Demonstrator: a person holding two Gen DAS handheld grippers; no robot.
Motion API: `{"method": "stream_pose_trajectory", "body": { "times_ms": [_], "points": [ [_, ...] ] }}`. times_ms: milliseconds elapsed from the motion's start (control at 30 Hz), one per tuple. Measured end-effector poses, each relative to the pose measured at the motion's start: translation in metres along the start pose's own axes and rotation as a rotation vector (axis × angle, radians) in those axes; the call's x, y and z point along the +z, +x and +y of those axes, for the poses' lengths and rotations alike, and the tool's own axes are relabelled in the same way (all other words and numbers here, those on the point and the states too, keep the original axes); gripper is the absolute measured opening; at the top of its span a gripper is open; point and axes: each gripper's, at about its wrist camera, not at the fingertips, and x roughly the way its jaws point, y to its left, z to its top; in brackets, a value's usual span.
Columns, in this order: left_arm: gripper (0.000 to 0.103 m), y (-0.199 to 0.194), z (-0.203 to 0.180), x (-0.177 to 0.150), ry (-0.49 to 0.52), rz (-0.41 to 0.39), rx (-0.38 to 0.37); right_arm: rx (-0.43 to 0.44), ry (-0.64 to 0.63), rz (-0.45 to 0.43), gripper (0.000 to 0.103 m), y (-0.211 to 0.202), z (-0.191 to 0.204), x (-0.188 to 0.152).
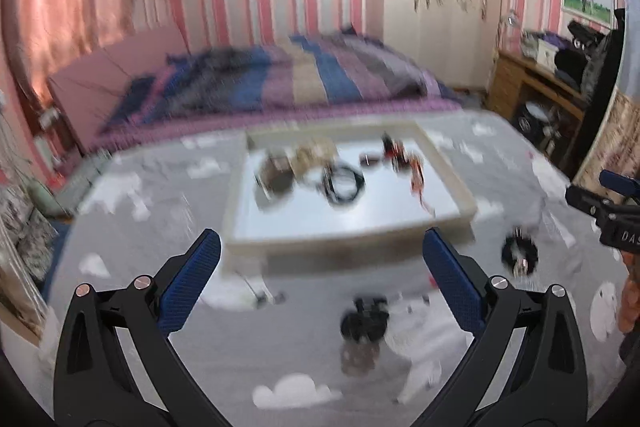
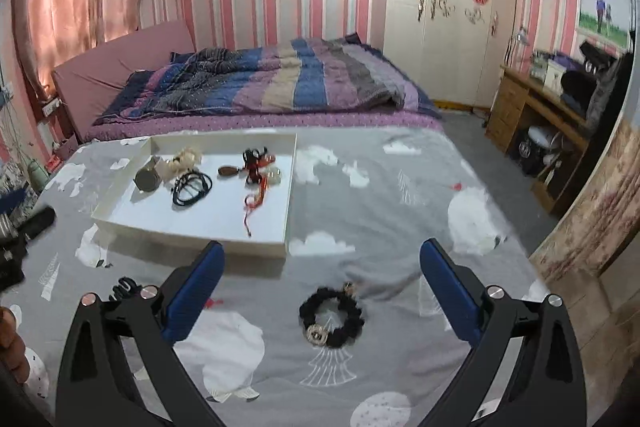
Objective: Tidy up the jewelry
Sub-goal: 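Move the left tool to the black claw clip while the right tool approaches the black scrunchie, then grasp the black claw clip with the left tool while the right tool grasps the black scrunchie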
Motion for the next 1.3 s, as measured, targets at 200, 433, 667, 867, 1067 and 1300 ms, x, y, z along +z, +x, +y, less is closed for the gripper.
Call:
{"method": "stream_pose_trajectory", "body": {
  "times_ms": [200,433,667,867,1067,1300],
  "points": [
    [0.1,0.027,0.001,-0.03,-0.009,0.083,0.015,-0.085,-0.054,0.013,0.098,0.015,0.005,-0.022],
    [0.1,0.055,-0.006,-0.057,0.005,0.174,0.017,-0.126,-0.043,0.07,0.098,0.035,-0.004,-0.031],
    [0.1,0.063,-0.016,-0.068,0.021,0.187,-0.018,-0.101,-0.012,0.191,0.098,0.063,-0.006,-0.043],
    [0.1,0.065,-0.022,-0.069,0.022,0.197,-0.095,-0.103,0.017,0.221,0.098,0.077,-0.011,-0.048],
    [0.099,0.078,-0.031,-0.073,0.051,0.226,-0.103,-0.124,0.014,0.262,0.098,0.092,-0.014,-0.051],
    [0.081,0.099,-0.035,-0.076,0.059,0.283,-0.102,-0.092,0.063,0.273,0.097,0.1,-0.022,-0.049]
  ]
}}
